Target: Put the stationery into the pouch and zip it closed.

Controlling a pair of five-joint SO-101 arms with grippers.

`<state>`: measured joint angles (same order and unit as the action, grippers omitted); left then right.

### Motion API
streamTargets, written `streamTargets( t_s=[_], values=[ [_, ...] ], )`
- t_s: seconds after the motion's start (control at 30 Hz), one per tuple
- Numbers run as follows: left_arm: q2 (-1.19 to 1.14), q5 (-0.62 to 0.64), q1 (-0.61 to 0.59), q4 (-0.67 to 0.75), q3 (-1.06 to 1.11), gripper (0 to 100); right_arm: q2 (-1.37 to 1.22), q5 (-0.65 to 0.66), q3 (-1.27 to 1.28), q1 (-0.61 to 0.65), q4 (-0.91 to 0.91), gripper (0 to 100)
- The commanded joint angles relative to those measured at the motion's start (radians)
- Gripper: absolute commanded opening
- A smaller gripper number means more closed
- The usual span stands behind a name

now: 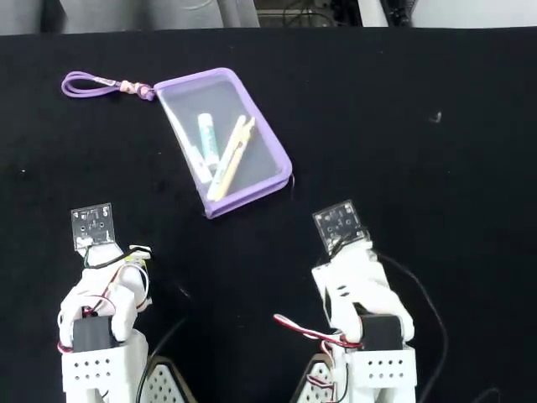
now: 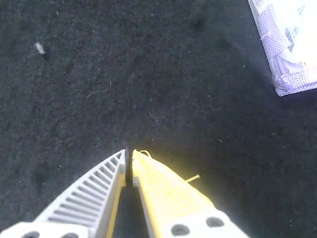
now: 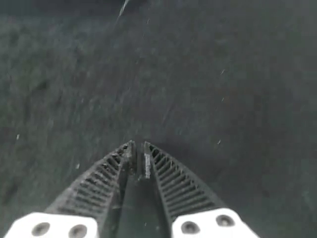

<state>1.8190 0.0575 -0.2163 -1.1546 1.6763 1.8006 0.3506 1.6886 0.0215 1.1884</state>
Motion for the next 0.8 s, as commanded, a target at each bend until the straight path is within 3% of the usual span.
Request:
streamTargets(
  t_s=[0.0, 0.77],
  values=[
    [0.006, -0.002, -0.01, -0.009, 0.024, 3, 0.074, -0.002, -0.004, -0.018, 0.074, 1.5],
    [0.006, -0.002, -0.01, -0.009, 0.024, 3, 0.076, 0.0, -0.004, -0.018, 0.109, 1.5]
  ],
)
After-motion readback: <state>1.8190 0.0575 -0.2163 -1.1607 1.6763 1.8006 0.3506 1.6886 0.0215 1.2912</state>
